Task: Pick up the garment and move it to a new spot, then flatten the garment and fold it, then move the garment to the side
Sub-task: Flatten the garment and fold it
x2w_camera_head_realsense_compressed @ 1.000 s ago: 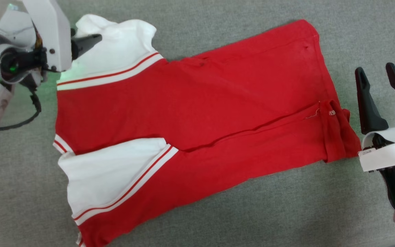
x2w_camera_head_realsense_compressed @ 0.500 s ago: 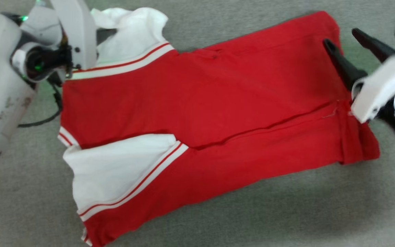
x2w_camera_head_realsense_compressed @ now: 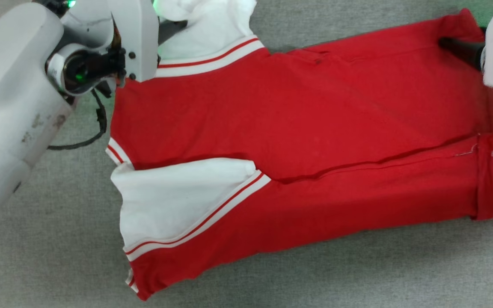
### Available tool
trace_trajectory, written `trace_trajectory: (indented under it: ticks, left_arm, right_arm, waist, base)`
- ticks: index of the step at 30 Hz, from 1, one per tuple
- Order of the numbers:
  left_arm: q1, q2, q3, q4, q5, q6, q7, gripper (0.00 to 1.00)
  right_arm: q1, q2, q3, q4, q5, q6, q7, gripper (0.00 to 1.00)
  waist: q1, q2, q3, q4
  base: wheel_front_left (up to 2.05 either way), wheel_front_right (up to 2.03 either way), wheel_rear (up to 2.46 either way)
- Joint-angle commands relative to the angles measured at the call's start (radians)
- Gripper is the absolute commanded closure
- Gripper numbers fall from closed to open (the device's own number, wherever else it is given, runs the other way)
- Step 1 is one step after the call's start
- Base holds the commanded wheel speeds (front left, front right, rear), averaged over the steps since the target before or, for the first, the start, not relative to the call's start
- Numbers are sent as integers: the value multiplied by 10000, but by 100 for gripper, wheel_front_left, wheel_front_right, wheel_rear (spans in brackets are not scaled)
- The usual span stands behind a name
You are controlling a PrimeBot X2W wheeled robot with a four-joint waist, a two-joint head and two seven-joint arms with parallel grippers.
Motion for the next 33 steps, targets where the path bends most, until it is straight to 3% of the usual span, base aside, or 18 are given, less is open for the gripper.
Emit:
trace_trajectory:
  ticks: [1,6,7,8,15,21,27,33]
  left_arm:
    - [-51,13,-55,-17,-118,-22,-89,100]
    - [-188,84,-301,-103,-276,-21,-220,100]
    - [-209,86,-350,-115,-319,-21,-261,100]
    - [-221,84,-382,-129,-349,-21,-349,100]
    - [11,-14,-508,-292,-689,-21,-1273,100]
    - [408,341,-466,-1242,-1096,-21,-2270,100]
    - [1211,1354,-859,-3312,-1211,-21,-2881,100]
    - [2441,2545,-1183,-5247,-1025,-21,-3997,100]
  right_arm:
    - [-103,-36,103,198,71,-9,-7,0]
    - [-176,19,364,964,-48,-12,-204,0]
    - [-183,64,410,1072,68,-12,-189,62]
    - [-214,92,403,1169,161,-12,-274,100]
    - [-139,-228,639,1132,466,-9,-1147,100]
    - [603,-930,1055,282,1011,-9,-1651,100]
    - [2048,-1987,1043,-1261,1714,-9,-1915,100]
    - [4261,-2996,341,-2993,2306,-9,-1986,100]
  waist:
    - [0,0,119,103]
    - [0,0,217,120]
    - [0,0,217,120]
    - [0,0,206,122]
    - [0,0,-464,316]
    - [0,0,-1495,622]
    - [0,0,-2306,922]
    - [0,0,-2693,1172]
  base:
    - [0,0,0]
    - [0,0,0]
    - [0,0,0]
    - [0,0,0]
    - [0,0,0]
    - [0,0,0]
    - [0,0,0]
    - [0,0,0]
